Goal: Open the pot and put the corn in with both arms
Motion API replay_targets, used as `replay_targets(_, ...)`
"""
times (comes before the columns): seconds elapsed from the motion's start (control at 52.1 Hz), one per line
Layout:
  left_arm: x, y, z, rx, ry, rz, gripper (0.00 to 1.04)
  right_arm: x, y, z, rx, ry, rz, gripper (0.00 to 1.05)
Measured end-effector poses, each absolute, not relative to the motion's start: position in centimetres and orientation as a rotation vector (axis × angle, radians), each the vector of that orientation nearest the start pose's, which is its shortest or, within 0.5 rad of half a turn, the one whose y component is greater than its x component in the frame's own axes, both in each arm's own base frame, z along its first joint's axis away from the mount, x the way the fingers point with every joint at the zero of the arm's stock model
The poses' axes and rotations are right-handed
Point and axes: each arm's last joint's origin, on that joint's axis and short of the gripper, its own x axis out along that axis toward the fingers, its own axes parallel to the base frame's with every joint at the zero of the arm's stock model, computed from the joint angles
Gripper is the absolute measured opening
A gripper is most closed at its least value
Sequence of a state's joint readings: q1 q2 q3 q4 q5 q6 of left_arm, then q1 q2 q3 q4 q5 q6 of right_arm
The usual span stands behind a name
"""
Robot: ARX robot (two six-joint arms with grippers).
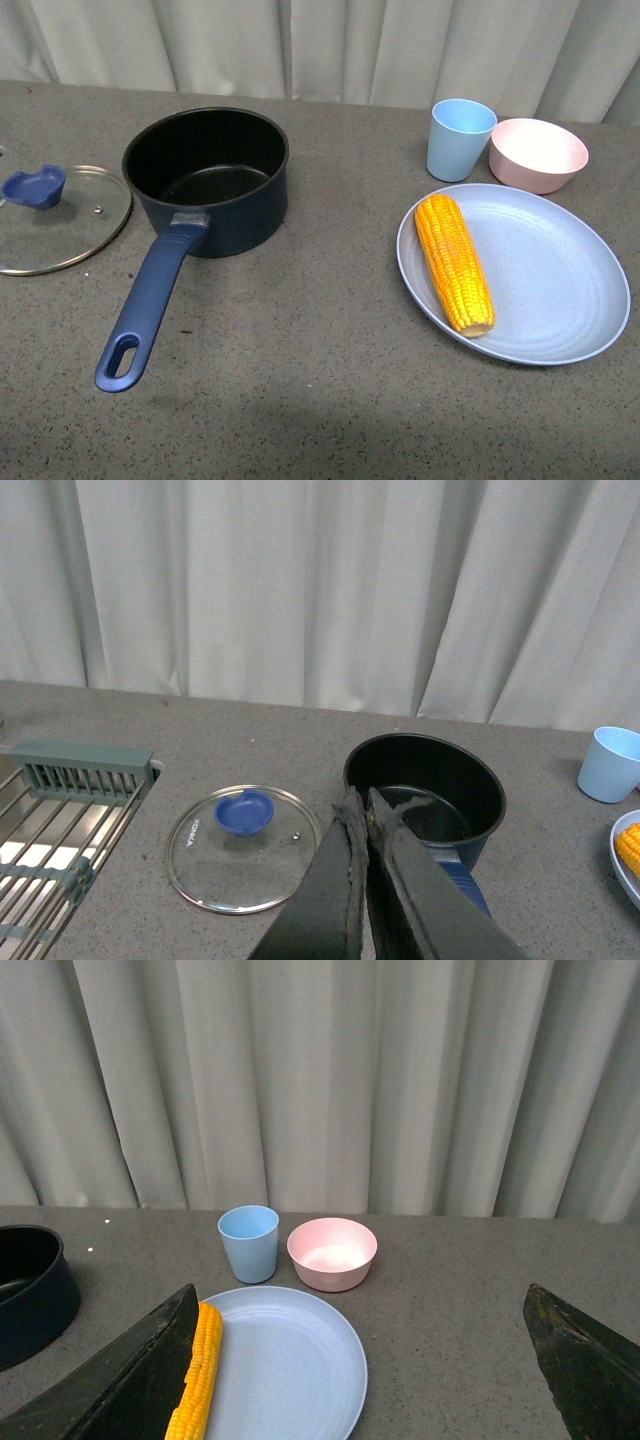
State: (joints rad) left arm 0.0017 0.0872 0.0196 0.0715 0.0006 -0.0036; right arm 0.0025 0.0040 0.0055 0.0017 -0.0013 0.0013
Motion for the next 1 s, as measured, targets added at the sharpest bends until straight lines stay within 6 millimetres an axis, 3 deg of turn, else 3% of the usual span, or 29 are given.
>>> replay_targets(0.211, 9.7, 0.0, 17.0, -0.004, -0.016, 0.001, 0.05, 9.8, 0.0, 16.5, 0.001, -0.003, 0.004, 0.95)
replay_targets(0.365, 9.7, 0.0, 17.0, -0.004, -0.017, 0.001, 0.3, 9.8, 0.0, 16.5, 0.001, -0.003, 0.004, 0.95)
replay_targets(0.614, 9.7, 0.0, 17.0, -0.004, -0.017, 0.001, 0.72, 11.3, 0.0, 16.2, -0.114, 0.209, -0.043, 0.95)
replay_targets(0.787, 9.7, 0.0, 17.0, -0.004, -0.017, 0.001, 0.98, 15.1, 0.9, 16.6, -0.073, 0.32, 0.016, 0.95)
replay_targets(0.902, 9.7, 0.0, 17.0, -0.004, -0.017, 0.001, 0.98, 18.7, 1.8, 15.6, -0.019, 0.477, 0.057, 0.95)
replay_targets(0.998, 9.7, 0.0, 17.0, -0.004, -0.017, 0.001, 0.98, 22.1, 3.3, 13.6, 0.024, 0.651, 0.099, 0.95)
